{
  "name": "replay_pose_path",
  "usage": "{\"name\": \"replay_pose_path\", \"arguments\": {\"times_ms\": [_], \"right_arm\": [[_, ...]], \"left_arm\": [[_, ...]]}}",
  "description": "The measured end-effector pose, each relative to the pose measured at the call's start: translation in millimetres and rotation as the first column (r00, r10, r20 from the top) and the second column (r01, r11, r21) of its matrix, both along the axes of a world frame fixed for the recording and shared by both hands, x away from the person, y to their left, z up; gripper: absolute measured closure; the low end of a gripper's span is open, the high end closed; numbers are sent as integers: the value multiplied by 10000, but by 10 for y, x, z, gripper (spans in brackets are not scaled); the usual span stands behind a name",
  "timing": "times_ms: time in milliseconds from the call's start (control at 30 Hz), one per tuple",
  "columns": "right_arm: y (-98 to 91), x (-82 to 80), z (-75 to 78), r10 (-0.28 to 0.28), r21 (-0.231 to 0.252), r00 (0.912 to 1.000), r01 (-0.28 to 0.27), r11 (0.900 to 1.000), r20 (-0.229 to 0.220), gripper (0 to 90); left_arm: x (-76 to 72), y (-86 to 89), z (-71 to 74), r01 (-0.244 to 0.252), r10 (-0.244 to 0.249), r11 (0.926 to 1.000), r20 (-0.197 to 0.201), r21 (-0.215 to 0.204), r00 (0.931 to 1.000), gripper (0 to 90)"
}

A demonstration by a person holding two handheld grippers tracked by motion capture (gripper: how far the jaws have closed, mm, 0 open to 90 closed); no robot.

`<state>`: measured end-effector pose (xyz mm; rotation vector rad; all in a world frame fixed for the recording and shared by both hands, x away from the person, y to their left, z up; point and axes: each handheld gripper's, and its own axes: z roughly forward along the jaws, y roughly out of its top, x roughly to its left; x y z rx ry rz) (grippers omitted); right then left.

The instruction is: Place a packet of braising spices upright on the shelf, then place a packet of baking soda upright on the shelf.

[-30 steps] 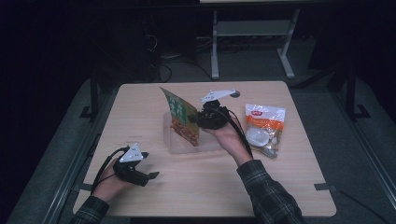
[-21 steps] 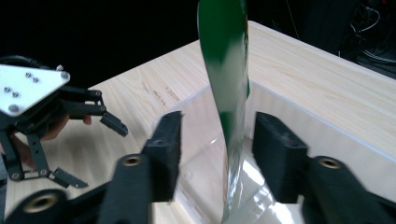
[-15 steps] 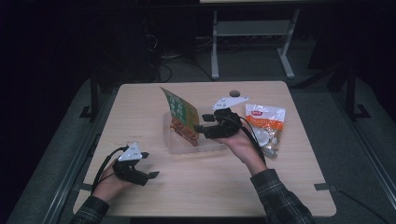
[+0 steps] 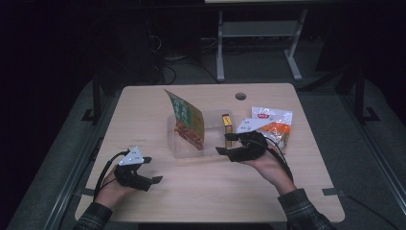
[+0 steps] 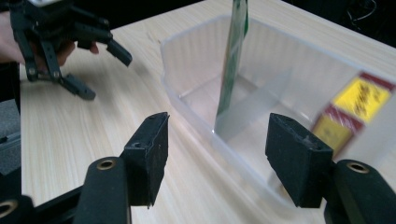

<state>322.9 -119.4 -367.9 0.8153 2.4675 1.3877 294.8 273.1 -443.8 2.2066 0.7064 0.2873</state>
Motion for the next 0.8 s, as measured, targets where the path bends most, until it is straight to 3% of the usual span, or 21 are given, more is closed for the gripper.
{"name": "replay_pose_path", "arguments": {"times_ms": [200, 400, 600, 800], "right_arm": [[-232, -140, -113, -170, -245, 9998, 168, 9996, -103, 392], [-502, -207, -260, -818, -596, 9960, 795, 9950, -363, 392], [-785, -156, -349, -1503, -744, 9874, 1464, 9864, -492, 392], [-1039, -1, -427, -2320, -1018, 9708, 2252, 9690, -612, 433]], "left_arm": [[-6, 1, -11, -37, 37, 10000, 31, 36, 10000, 136], [-1, 14, -1, -58, 58, 10000, 94, 32, 9999, 137], [-2, 15, 8, -84, 84, 10000, 137, 10, 9999, 137], [0, 3, 15, -22, 23, 10000, 156, -47, 9999, 137]]}}
